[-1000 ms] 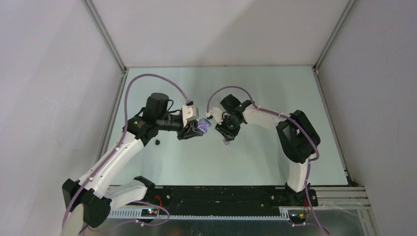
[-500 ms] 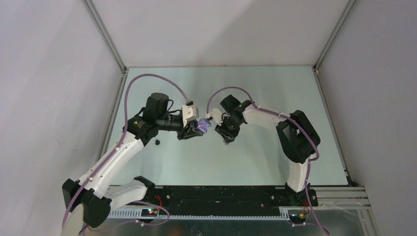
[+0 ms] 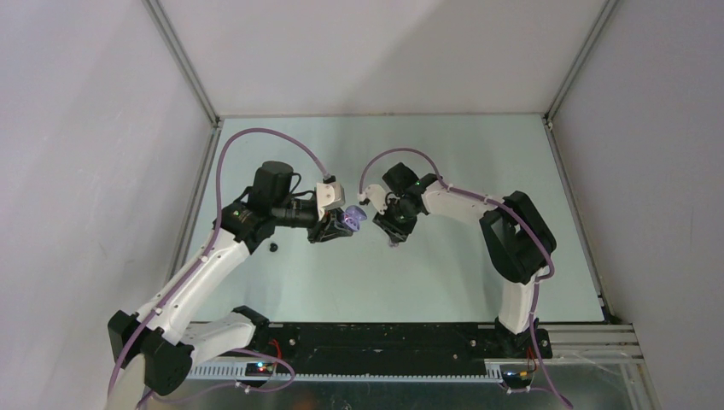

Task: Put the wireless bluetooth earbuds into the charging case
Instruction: Adjust the earbud at the center of the board.

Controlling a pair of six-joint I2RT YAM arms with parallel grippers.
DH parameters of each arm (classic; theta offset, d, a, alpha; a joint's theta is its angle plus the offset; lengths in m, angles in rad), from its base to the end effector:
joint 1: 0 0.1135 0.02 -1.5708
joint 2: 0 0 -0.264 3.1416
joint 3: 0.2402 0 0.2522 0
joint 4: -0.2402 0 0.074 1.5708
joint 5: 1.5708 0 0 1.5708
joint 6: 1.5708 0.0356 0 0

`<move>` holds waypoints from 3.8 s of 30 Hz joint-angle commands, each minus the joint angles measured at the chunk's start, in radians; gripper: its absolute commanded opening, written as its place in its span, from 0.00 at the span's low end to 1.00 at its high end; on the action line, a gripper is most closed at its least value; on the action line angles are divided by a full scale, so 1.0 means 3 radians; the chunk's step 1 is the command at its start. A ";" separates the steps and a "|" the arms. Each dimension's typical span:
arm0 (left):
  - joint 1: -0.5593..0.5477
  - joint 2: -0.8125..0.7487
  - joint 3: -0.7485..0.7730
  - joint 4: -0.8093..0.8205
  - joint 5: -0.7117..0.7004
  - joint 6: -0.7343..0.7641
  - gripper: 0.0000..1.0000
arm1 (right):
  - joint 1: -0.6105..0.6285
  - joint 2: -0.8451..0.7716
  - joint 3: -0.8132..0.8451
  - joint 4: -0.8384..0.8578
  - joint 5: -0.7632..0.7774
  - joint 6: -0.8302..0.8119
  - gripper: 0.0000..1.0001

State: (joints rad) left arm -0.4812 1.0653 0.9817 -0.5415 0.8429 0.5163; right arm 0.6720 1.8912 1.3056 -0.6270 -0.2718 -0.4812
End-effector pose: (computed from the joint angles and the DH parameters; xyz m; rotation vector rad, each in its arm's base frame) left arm 0.1831 -0.1256 0.3267 1.3829 1.5634 -0.8937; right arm 0.2902 0.2431 0.1773 -1.5737 2.2937 0.4265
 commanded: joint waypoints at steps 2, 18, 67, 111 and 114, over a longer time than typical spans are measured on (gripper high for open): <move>0.0009 -0.0069 0.0000 0.0069 0.0048 0.0068 0.00 | -0.0042 0.0036 -0.0010 0.0166 0.0105 0.0086 0.41; 0.0009 -0.0058 0.0010 0.0068 0.0056 0.0062 0.00 | -0.0257 0.0035 0.0014 0.0249 0.0061 0.0209 0.41; 0.0009 -0.0075 -0.0005 0.0085 0.0040 0.0061 0.00 | -0.0806 0.0677 0.0615 -0.0539 -0.0886 0.0743 0.27; -0.0017 -0.0093 -0.0005 0.0077 -0.0007 0.0081 0.00 | -0.0155 0.0392 0.0557 -0.0780 -0.1509 0.0486 0.31; -0.0017 -0.0078 -0.0004 0.0082 -0.0002 0.0077 0.00 | -0.0031 0.0396 0.0552 -0.0613 -0.1294 0.0650 0.31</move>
State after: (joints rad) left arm -0.4820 1.0649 0.9817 -0.5411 0.8398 0.5167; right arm 0.6159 2.0209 1.4681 -0.8394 -0.6842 -0.3058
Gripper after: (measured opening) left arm 0.373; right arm 0.309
